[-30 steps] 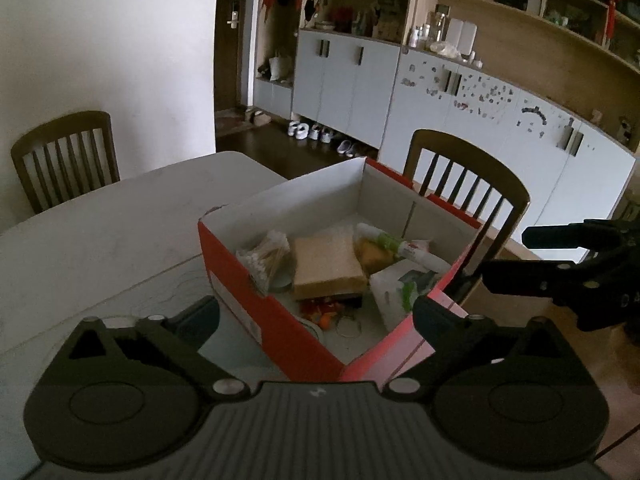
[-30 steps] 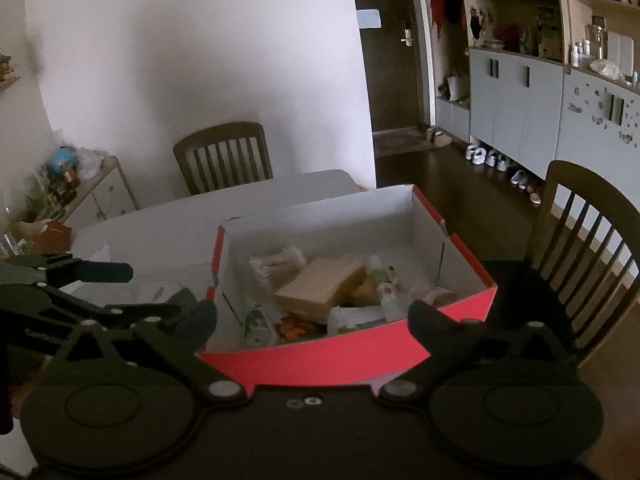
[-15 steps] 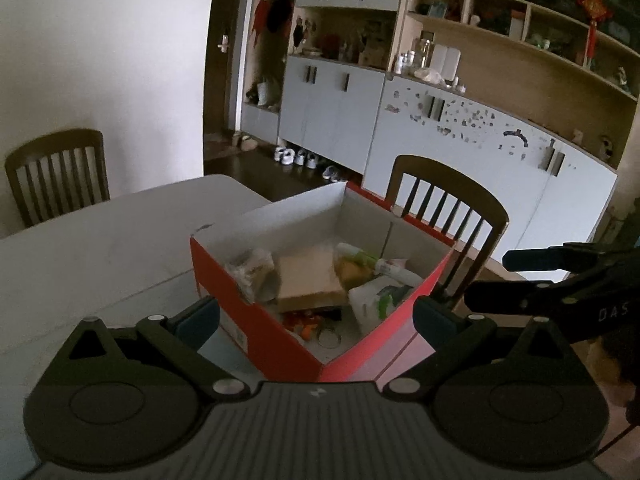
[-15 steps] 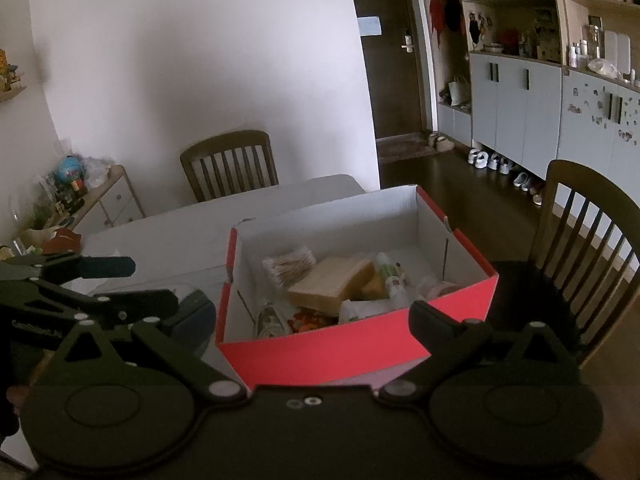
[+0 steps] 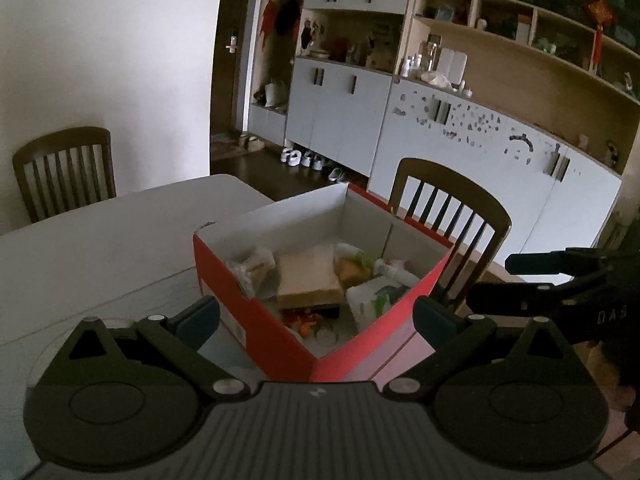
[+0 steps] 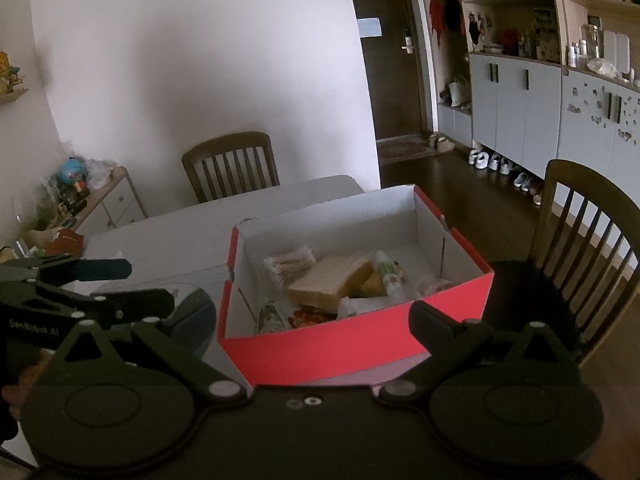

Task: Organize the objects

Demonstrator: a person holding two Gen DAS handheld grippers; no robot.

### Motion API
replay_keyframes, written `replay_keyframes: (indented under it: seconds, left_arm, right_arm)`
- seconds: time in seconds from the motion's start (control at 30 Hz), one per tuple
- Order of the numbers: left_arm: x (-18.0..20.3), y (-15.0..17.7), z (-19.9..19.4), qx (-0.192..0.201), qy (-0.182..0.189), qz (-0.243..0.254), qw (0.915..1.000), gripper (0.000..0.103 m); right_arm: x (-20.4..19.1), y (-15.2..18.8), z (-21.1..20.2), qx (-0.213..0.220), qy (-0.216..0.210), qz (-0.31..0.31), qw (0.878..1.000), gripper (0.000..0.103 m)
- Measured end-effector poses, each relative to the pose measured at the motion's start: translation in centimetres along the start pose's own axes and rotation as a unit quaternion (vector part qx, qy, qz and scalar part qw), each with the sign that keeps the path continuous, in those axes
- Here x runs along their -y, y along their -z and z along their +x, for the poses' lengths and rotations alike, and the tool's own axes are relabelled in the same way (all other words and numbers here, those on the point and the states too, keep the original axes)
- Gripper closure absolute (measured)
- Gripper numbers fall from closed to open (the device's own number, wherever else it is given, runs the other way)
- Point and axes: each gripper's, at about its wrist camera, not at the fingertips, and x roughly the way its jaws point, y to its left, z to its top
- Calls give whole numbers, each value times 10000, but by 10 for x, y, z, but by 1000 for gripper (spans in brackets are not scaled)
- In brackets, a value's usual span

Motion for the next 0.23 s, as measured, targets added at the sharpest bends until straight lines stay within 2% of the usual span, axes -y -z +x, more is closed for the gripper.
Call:
replay_keyframes:
  seconds: [0.23]
  left_arm:
    - [0, 3, 2, -80, -11, 3, 10000, 0]
  right_arm:
    - [1, 4, -2, -42, 3, 27, 10000, 0]
